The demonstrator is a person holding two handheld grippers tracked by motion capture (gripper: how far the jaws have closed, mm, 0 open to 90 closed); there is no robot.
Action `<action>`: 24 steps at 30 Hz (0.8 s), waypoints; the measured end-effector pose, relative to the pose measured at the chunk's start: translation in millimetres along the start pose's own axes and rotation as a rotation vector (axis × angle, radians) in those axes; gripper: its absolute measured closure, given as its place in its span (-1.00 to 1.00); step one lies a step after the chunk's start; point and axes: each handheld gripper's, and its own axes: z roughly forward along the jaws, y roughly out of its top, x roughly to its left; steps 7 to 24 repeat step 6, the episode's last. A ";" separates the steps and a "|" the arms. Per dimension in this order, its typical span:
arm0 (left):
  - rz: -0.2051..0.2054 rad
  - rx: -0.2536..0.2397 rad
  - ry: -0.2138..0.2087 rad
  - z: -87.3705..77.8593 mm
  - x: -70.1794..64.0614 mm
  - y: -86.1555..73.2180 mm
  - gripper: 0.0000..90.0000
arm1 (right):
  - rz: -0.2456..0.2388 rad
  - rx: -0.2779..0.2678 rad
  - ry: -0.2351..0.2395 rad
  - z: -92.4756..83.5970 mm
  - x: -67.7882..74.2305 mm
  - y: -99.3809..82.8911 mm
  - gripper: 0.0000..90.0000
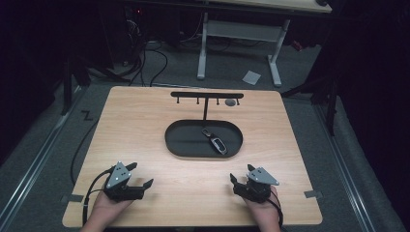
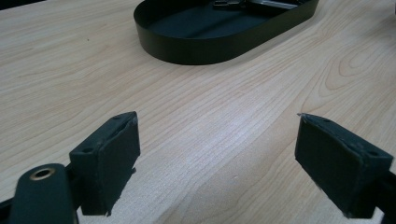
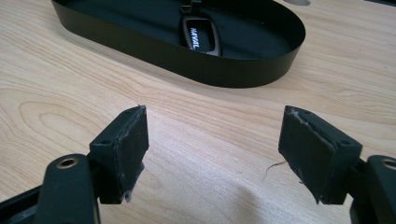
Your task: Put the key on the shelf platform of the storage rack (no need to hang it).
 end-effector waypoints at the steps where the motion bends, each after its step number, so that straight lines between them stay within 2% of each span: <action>1: -0.001 -0.003 0.001 -0.4 0.1 0.1 -0.67 | -0.001 0.000 -0.001 -0.7 -0.5 0.1 -0.46; 6: -0.001 -0.009 0.000 -0.6 0.0 0.8 -0.67 | 0.009 -0.011 -0.015 -4.9 -3.0 1.2 -0.47; 24: -0.001 -0.009 0.000 -0.6 0.0 0.8 -0.67 | 0.009 -0.011 -0.015 -4.9 -3.0 1.2 -0.47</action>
